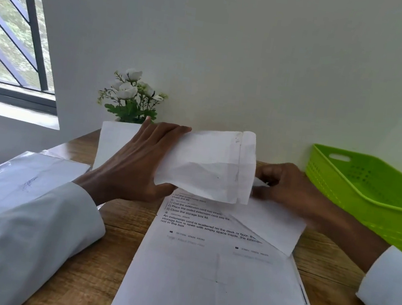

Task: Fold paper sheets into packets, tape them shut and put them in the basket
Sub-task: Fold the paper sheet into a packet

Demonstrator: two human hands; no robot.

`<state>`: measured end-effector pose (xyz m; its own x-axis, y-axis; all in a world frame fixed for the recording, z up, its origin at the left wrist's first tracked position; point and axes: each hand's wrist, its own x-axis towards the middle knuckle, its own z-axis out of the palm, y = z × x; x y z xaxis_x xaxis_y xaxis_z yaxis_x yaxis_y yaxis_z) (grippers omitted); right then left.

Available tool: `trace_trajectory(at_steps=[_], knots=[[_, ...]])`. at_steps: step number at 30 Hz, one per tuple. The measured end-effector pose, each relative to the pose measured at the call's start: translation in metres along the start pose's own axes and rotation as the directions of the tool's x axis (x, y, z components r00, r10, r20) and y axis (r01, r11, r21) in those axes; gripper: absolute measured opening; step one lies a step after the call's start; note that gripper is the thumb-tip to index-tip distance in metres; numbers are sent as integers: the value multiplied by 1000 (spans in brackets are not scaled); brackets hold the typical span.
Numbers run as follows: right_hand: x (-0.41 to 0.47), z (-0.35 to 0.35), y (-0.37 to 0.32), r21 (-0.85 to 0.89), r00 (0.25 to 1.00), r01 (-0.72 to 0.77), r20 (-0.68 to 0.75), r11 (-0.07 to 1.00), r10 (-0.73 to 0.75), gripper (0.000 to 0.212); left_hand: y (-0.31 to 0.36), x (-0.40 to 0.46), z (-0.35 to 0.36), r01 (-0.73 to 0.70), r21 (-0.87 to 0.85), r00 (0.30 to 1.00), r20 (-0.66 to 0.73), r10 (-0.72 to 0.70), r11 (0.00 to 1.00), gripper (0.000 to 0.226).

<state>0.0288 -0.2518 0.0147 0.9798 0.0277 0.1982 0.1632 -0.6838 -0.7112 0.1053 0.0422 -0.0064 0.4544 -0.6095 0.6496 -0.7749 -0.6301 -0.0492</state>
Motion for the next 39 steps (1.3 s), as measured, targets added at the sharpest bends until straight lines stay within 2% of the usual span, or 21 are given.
trace_trajectory(at_steps=[3,7,12,20,23,29,33,35,37,39], knots=[[-1,-14,-6,207,998,-15,-62,978,28,11,6,5,-5,14,0,995,-104,-14,1000,99],[-6,-30,-11,291,992,25,-124,957,12,15,0,7,-6,105,49,981,-167,-96,993,100],[-8,-40,-12,326,987,30,-157,945,23,16,-9,6,0,277,55,950,-167,-265,959,103],[-9,-50,-13,365,966,76,-259,928,22,13,-10,6,5,298,25,939,-187,-288,954,102],[-10,-50,-13,355,970,67,-241,932,22,13,-10,5,5,296,4,937,-194,-289,955,101],[-10,-44,-13,211,996,22,-89,977,-3,13,-8,6,4,246,48,954,-188,-233,968,101],[-11,-42,-15,104,1000,27,2,994,-27,13,-2,7,3,112,172,988,-121,-92,979,101],[-12,-40,-17,68,999,30,43,997,-33,14,3,9,2,25,223,997,-79,-8,975,93],[-12,-36,-17,39,996,46,71,998,-48,15,10,10,3,-49,245,997,-42,61,968,85],[-12,-29,-18,39,995,74,69,997,-76,18,16,11,4,-98,252,994,-11,104,963,87]])
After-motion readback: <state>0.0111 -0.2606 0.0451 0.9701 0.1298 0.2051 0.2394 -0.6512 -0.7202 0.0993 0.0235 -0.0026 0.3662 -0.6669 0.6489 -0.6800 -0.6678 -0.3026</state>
